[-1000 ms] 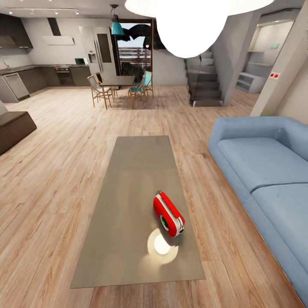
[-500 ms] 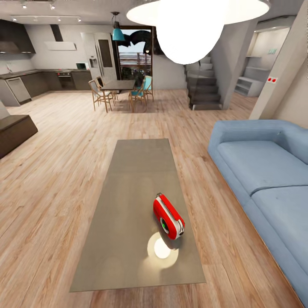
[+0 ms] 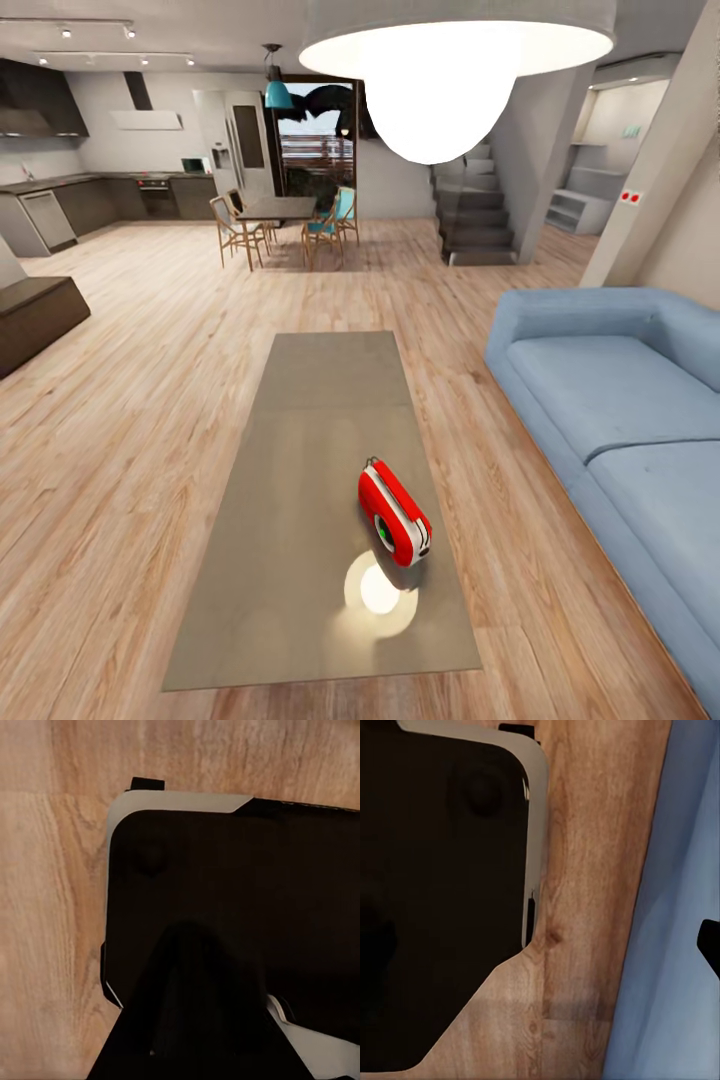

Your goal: Turn on the radio receiver that's on the table in the living room.

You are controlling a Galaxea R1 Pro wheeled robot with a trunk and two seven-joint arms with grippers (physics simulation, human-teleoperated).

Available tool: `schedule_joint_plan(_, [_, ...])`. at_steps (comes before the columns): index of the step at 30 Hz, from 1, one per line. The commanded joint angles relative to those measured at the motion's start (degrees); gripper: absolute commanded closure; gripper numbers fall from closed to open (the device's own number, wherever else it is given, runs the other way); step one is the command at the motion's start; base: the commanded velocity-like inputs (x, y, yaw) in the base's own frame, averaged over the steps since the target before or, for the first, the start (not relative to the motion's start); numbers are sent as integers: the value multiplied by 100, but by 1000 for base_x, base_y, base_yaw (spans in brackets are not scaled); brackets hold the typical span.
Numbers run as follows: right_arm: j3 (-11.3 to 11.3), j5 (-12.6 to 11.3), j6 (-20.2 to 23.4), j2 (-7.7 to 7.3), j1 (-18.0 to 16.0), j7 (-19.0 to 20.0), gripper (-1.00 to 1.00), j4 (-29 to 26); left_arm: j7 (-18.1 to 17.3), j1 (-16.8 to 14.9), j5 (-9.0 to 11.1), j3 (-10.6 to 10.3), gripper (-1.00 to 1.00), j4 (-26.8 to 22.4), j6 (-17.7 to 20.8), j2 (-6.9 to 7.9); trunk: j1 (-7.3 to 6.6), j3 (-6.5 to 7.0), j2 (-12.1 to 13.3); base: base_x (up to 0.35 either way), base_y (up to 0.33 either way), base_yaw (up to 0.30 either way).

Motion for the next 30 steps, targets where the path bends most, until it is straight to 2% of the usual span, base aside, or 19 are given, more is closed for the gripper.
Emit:
schedule_joint_plan(1, [0,-1,0,1,0,-1,-100,0,4,0,0,-1,100,0,-1,0,0,9,0,0,0,0])
schedule_joint_plan(10, [0,-267,6,49,0,-16,-100,0,27,19,2,-2,100,-2,-49,74,0,91,0,0,0,0])
schedule_joint_plan(14, [0,-280,8,57,0,-16,-100,-2,26,19,-8,1,100,-13,-57,148,0,124,0,0,0,0])
schedule_joint_plan(26, [9,-234,24,95,0,-7,-100,-17,26,19,-22,-6,100,-80,-86,161,0,133,0,0,0,0])
schedule_joint_plan(30, [9,-230,19,232,0,-7,-100,-23,26,19,-42,-4,100,-81,-86,158,0,133,0,0,0,0])
